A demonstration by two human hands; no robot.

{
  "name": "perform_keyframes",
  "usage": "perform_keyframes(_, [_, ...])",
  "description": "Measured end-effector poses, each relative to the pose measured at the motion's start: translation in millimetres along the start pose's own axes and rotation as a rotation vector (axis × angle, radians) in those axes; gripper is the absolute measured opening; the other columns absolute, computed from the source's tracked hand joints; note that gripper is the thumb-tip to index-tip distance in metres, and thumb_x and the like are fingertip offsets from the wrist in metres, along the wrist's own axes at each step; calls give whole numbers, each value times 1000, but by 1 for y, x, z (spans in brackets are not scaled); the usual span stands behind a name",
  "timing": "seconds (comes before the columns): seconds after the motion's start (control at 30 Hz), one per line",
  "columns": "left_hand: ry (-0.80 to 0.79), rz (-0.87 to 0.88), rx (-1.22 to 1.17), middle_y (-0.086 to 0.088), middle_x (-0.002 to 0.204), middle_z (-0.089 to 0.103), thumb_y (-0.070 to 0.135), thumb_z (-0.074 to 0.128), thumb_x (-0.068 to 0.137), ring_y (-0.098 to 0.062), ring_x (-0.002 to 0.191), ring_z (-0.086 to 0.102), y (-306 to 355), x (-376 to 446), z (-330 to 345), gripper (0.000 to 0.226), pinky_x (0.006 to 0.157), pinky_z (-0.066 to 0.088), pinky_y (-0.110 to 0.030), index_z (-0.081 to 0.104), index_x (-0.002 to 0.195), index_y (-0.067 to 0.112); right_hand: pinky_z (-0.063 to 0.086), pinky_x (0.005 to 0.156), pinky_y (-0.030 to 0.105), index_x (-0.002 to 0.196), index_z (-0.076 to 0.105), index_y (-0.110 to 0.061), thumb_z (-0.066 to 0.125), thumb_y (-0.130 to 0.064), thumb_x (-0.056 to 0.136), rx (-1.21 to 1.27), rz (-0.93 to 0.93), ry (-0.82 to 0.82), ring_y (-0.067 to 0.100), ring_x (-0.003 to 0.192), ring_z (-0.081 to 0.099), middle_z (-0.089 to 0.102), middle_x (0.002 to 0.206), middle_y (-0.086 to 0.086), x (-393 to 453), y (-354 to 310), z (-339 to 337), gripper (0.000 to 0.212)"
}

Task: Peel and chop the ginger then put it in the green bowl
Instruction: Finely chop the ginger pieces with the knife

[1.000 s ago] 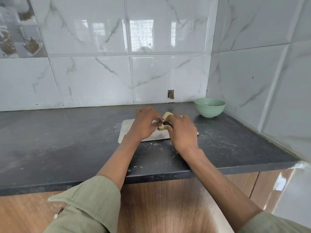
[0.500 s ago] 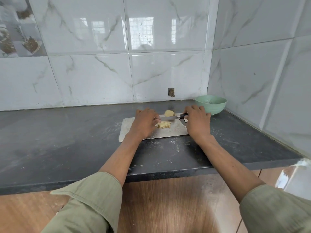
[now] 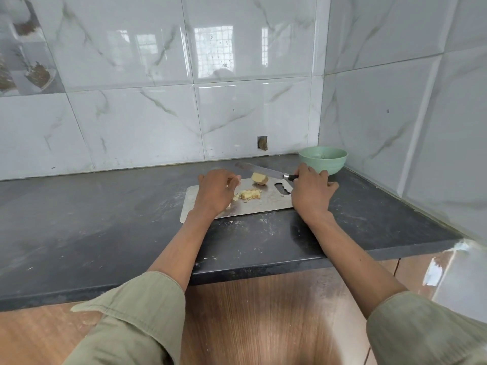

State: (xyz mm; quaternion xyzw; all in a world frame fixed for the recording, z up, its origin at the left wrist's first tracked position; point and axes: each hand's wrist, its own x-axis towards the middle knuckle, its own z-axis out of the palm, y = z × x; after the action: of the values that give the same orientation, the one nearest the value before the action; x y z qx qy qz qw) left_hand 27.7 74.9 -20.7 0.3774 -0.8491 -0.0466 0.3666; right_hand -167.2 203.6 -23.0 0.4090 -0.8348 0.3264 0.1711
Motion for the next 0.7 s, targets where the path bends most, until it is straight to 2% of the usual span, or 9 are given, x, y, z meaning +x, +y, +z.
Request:
perform_keyframes(0.1, [28,-7,-130,18,91,71,33,69,95,-6,95,65,-4,2,0,15,98,44,-46,72,80,33,29,80,41,106,55,-21,59,-11,95,50,-65,54,27,103,49,61,102,-3,-13,-6,-5,15])
perform_keyframes(0.17, [11,-14,-246,18,97,71,26,80,86,-2,97,65,-6,1,0,12,101,48,-47,72,83,35,32,75,39,100,52,-19,60,-11,97,126,-113,55,29,99,50,59,96,1,-22,-8,-10,11])
perform_keyframes(0.23, [-3,-37,-329,17,101,73,33,81,85,1,99,66,-5,1,-1,6,103,49,-44,76,86,36,35,67,38,97,50,-16,60,-8,96,173,-141,31,30,93,49,57,90,3,-29,-8,-13,13])
perform_keyframes(0.27, [2,-44,-353,18,101,74,41,77,87,2,100,66,-3,1,-2,5,104,49,-43,78,86,36,34,63,37,96,50,-15,61,-5,94,177,-147,21,29,90,48,57,88,3,-31,-7,-14,15])
perform_keyframes(0.33, [36,-69,-335,18,102,75,54,63,94,-2,103,66,0,0,-5,27,105,48,-43,79,84,35,30,59,36,94,52,-15,62,-2,90,158,-151,0,27,87,47,59,88,3,-33,-6,-13,17])
perform_keyframes(0.47, [93,-258,-278,7,116,72,57,31,107,-18,115,61,-6,-2,-6,54,106,42,-47,77,98,29,30,61,35,95,55,-13,63,-4,89,144,-143,-39,28,87,51,61,92,7,-36,-7,-12,13])
perform_keyframes(0.53, [107,-357,-322,1,95,72,60,21,105,-28,108,63,-12,-2,-4,64,99,45,-50,70,91,22,32,64,35,99,58,-11,63,-5,89,114,-144,-42,29,89,51,62,97,9,-36,-9,-11,13])
perform_keyframes(0.6, [110,-412,-367,1,72,57,58,20,106,-31,86,60,-11,-3,-1,62,81,45,-42,51,73,16,32,66,35,103,59,-9,63,-5,90,85,-141,-54,29,91,51,64,101,10,-37,-10,-11,13])
perform_keyframes(0.7, [102,-428,-415,-1,70,48,51,23,110,-19,68,47,-5,-5,-1,55,64,34,-36,38,71,15,33,67,34,104,60,-9,62,-8,91,71,-135,-76,29,94,54,64,103,10,-39,-12,-12,13])
